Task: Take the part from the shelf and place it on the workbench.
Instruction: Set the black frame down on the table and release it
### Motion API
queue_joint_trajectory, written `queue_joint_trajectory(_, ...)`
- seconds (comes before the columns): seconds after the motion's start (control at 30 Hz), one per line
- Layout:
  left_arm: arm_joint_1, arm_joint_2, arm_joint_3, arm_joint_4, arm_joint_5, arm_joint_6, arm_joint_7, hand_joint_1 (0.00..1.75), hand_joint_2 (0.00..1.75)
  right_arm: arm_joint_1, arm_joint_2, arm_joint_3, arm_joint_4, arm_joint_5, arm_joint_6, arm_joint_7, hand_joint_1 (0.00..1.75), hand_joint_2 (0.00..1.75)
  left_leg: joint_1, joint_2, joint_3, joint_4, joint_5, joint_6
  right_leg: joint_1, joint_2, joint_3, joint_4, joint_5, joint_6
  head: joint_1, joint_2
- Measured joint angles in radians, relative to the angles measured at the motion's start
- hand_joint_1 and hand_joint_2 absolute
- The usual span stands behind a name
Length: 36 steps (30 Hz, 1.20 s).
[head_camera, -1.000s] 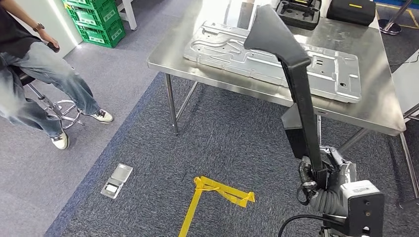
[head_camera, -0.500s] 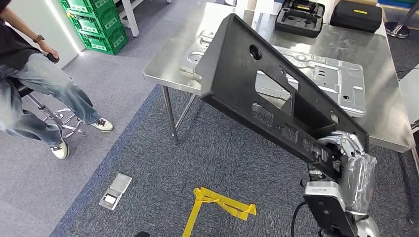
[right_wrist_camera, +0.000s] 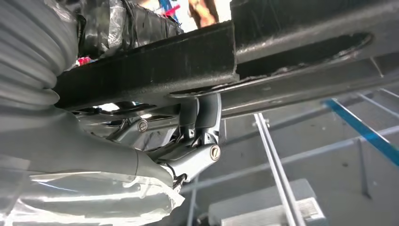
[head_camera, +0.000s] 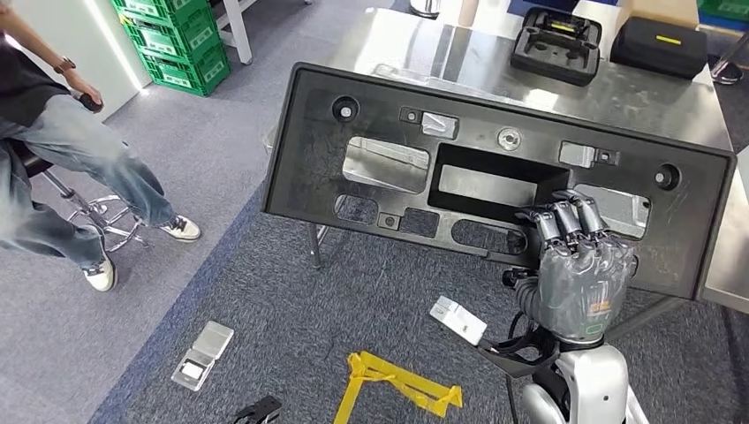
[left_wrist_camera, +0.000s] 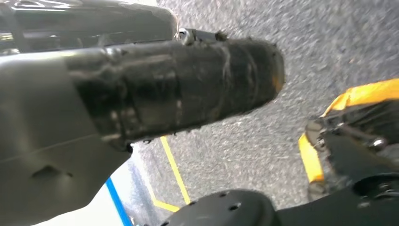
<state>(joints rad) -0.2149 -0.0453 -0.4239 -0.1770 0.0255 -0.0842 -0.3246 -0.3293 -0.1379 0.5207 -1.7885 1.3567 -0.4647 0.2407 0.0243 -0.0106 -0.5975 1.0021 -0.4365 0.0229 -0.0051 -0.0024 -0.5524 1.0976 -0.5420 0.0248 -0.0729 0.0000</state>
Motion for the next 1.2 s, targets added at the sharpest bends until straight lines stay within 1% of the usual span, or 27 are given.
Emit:
queue_joint_trajectory(0.07,-0.007,-0.008,-0.003,0.000,-0.006,-0.001,0.004,0.00,0.00,-0.021,0.010,0.005,0.031,0.027,0.014,0.012,1.75,1.75,-0.002,-0.005,0.010,0.000,-0.012,0.004,-0.002,0.000,-0.101,0.141,-0.042,0.006,0.000,0.000)
queue_joint_trajectory(0.1,-0.008,-0.010,-0.006,0.000,-0.008,-0.001,0.004,0.00,0.00,-0.027,0.014,0.007,0.047,0.037,0.020,0.017,1.75,1.75,-0.003,-0.007,0.018,0.000,-0.020,0.005,-0.002,0.000,-0.138,0.178,-0.059,0.005,0.000,0.000)
queue_joint_trajectory(0.13,-0.008,-0.012,-0.010,0.000,-0.010,-0.002,0.005,0.00,0.00,-0.032,0.017,0.009,0.062,0.044,0.024,0.020,1.75,1.75,-0.006,-0.010,0.028,0.000,-0.028,0.006,-0.002,0.000,-0.159,0.180,-0.061,0.000,0.001,0.000)
queue_joint_trajectory(0.17,-0.007,-0.012,-0.013,0.000,-0.010,-0.002,0.005,0.00,0.00,-0.038,0.020,0.011,0.077,0.048,0.027,0.022,1.75,1.75,-0.010,-0.012,0.040,-0.001,-0.037,0.006,0.001,0.000,-0.160,0.145,-0.040,-0.010,0.001,0.000)
queue_joint_trajectory(0.2,-0.007,-0.012,-0.016,0.000,-0.011,-0.003,0.004,0.00,0.00,-0.046,0.022,0.013,0.090,0.050,0.028,0.022,1.75,1.75,-0.015,-0.013,0.054,-0.002,-0.045,0.007,0.007,0.000,-0.148,0.084,0.003,-0.027,0.001,0.000)
queue_joint_trajectory(0.27,-0.009,-0.013,-0.021,-0.001,-0.012,-0.008,0.005,0.00,0.00,-0.067,0.029,0.016,0.114,0.052,0.032,0.023,1.75,1.75,-0.020,-0.017,0.079,-0.011,-0.059,0.005,0.031,0.010,-0.112,-0.050,0.102,-0.071,0.000,0.000)
queue_joint_trajectory(0.3,-0.012,-0.015,-0.024,-0.002,-0.013,-0.010,0.005,0.00,0.00,-0.078,0.031,0.018,0.124,0.053,0.036,0.024,1.75,1.75,-0.021,-0.019,0.089,-0.020,-0.065,0.002,0.041,0.020,-0.096,-0.096,0.129,-0.089,-0.001,0.000)
queue_joint_trajectory(0.33,-0.013,-0.016,-0.025,-0.003,-0.014,-0.013,0.005,0.00,0.00,-0.086,0.032,0.019,0.135,0.054,0.041,0.025,1.75,1.75,-0.021,-0.022,0.099,-0.025,-0.063,-0.003,0.048,0.031,-0.083,-0.126,0.139,-0.099,-0.001,0.000)
queue_joint_trajectory(0.37,-0.015,-0.018,-0.026,-0.004,-0.015,-0.014,0.006,0.00,0.00,-0.092,0.032,0.019,0.147,0.055,0.046,0.027,1.75,1.75,-0.021,-0.024,0.108,-0.029,-0.058,-0.009,0.049,0.040,-0.066,-0.143,0.134,-0.100,-0.001,0.000)
queue_joint_trajectory(0.43,-0.015,-0.018,-0.027,-0.005,-0.018,-0.015,0.008,0.00,0.00,-0.103,0.034,0.019,0.171,0.058,0.053,0.031,1.75,1.75,-0.023,-0.020,0.118,-0.011,-0.057,-0.018,0.043,0.034,-0.020,-0.179,0.143,-0.094,0.000,0.000)
queue_joint_trajectory(0.47,-0.017,-0.018,-0.027,-0.005,-0.020,-0.015,0.009,0.00,0.00,-0.111,0.037,0.020,0.185,0.059,0.057,0.034,1.75,1.75,-0.023,-0.016,0.107,0.018,-0.070,-0.024,0.040,0.031,0.000,-0.187,0.144,-0.092,0.000,0.000)
queue_joint_trajectory(0.5,-0.019,-0.018,-0.028,-0.005,-0.021,-0.016,0.010,0.00,0.00,-0.119,0.039,0.020,0.199,0.058,0.061,0.037,1.75,1.75,-0.022,-0.012,0.082,0.067,-0.093,-0.029,0.037,0.027,0.016,-0.191,0.141,-0.089,-0.001,0.000)
queue_joint_trajectory(0.57,-0.021,-0.015,-0.031,-0.005,-0.024,-0.017,0.011,0.00,0.00,-0.130,0.041,0.020,0.230,0.048,0.067,0.044,1.75,1.75,-0.019,-0.006,-0.001,0.187,-0.143,-0.039,0.037,0.023,0.031,-0.190,0.125,-0.087,-0.002,0.000)
queue_joint_trajectory(0.6,-0.020,-0.013,-0.033,-0.006,-0.025,-0.017,0.011,0.00,0.00,-0.131,0.042,0.020,0.248,0.034,0.067,0.048,1.75,1.75,-0.017,-0.004,-0.039,0.227,-0.154,-0.043,0.036,0.022,0.038,-0.189,0.115,-0.085,-0.002,0.000)
queue_joint_trajectory(0.63,-0.018,-0.011,-0.036,-0.006,-0.026,-0.018,0.010,0.00,0.00,-0.130,0.043,0.020,0.266,0.015,0.065,0.052,1.75,1.75,-0.015,-0.003,-0.061,0.235,-0.145,-0.047,0.034,0.022,0.046,-0.186,0.105,-0.082,-0.002,0.000)
queue_joint_trajectory(0.67,-0.015,-0.010,-0.037,-0.006,-0.026,-0.017,0.009,0.00,0.00,-0.130,0.045,0.019,0.285,-0.007,0.061,0.057,1.75,1.75,-0.013,-0.003,-0.065,0.206,-0.115,-0.052,0.031,0.023,0.055,-0.182,0.094,-0.078,-0.002,0.000)
queue_joint_trajectory(0.73,-0.012,-0.010,-0.039,-0.005,-0.027,-0.015,0.007,0.00,0.00,-0.132,0.046,0.017,0.323,-0.046,0.056,0.067,1.75,1.75,-0.007,-0.004,-0.038,0.084,-0.019,-0.063,0.025,0.024,0.073,-0.170,0.067,-0.067,-0.003,0.000)
queue_joint_trajectory(0.77,-0.013,-0.010,-0.040,-0.005,-0.027,-0.014,0.007,0.00,0.00,-0.133,0.045,0.014,0.341,-0.062,0.054,0.073,1.75,1.75,-0.005,-0.005,-0.026,0.031,0.003,-0.061,0.023,0.025,0.080,-0.162,0.054,-0.061,-0.003,0.000)
queue_joint_trajectory(0.8,-0.012,-0.010,-0.041,-0.005,-0.027,-0.013,0.008,0.00,0.00,-0.133,0.045,0.009,0.355,-0.075,0.053,0.079,1.75,1.75,-0.005,-0.005,-0.017,0.001,0.015,-0.056,0.024,0.026,0.082,-0.158,0.042,-0.054,-0.004,0.000)
queue_joint_trajectory(0.9,-0.004,-0.010,-0.041,-0.006,-0.027,-0.012,0.008,0.00,0.00,-0.127,0.037,-0.008,0.383,-0.116,0.059,0.097,1.75,1.75,-0.005,-0.001,-0.001,-0.008,0.000,-0.023,0.026,0.028,0.090,-0.146,0.022,-0.040,-0.005,0.000)
queue_joint_trajectory(0.93,-0.001,-0.013,-0.041,-0.006,-0.027,-0.012,0.007,0.00,0.00,-0.124,0.032,-0.014,0.389,-0.126,0.062,0.101,1.75,1.75,-0.003,-0.001,0.007,-0.009,-0.004,-0.017,0.025,0.025,0.082,-0.125,0.026,-0.034,-0.004,0.000)
queue_joint_trajectory(0.97,0.001,-0.017,-0.041,-0.006,-0.027,-0.012,0.005,0.00,0.00,-0.123,0.026,-0.021,0.394,-0.134,0.065,0.104,1.75,1.75,0.000,-0.001,0.017,-0.011,-0.009,-0.012,0.024,0.020,0.056,-0.083,0.032,-0.028,-0.003,0.000)
queue_joint_trajectory(1.03,0.003,-0.024,-0.041,-0.006,-0.027,-0.010,0.006,0.00,0.00,-0.117,0.016,-0.032,0.407,-0.141,0.068,0.108,1.75,1.75,0.003,-0.003,0.039,-0.018,-0.023,-0.007,0.016,0.009,-0.043,0.054,0.028,-0.013,0.001,0.000)
queue_joint_trajectory(1.1,0.008,-0.026,-0.041,-0.006,-0.027,-0.010,0.006,0.00,0.00,-0.107,0.010,-0.037,0.420,-0.142,0.071,0.109,1.75,1.75,0.003,-0.005,0.069,-0.027,-0.043,-0.007,0.007,0.004,-0.147,0.160,-0.018,-0.005,0.002,0.000)
queue_joint_trajectory(1.13,0.011,-0.027,-0.041,-0.006,-0.027,-0.010,0.006,0.00,0.00,-0.103,0.007,-0.039,0.425,-0.142,0.073,0.110,1.75,1.75,0.002,-0.005,0.088,-0.031,-0.056,-0.008,0.006,0.003,-0.178,0.169,-0.038,-0.006,0.002,0.000)
queue_joint_trajectory(1.17,0.013,-0.027,-0.041,-0.006,-0.027,-0.010,0.006,0.00,0.00,-0.100,0.004,-0.040,0.431,-0.142,0.075,0.109,1.75,1.75,0.001,-0.006,0.110,-0.034,-0.069,-0.008,0.006,0.003,-0.194,0.148,-0.038,-0.011,0.002,0.000)
queue_joint_trajectory(1.2,0.014,-0.027,-0.041,-0.006,-0.027,-0.010,0.006,0.00,0.00,-0.098,0.001,-0.042,0.435,-0.142,0.076,0.109,1.75,1.75,-0.001,-0.007,0.134,-0.039,-0.083,-0.009,0.009,0.003,-0.197,0.100,-0.013,-0.020,0.002,0.000)
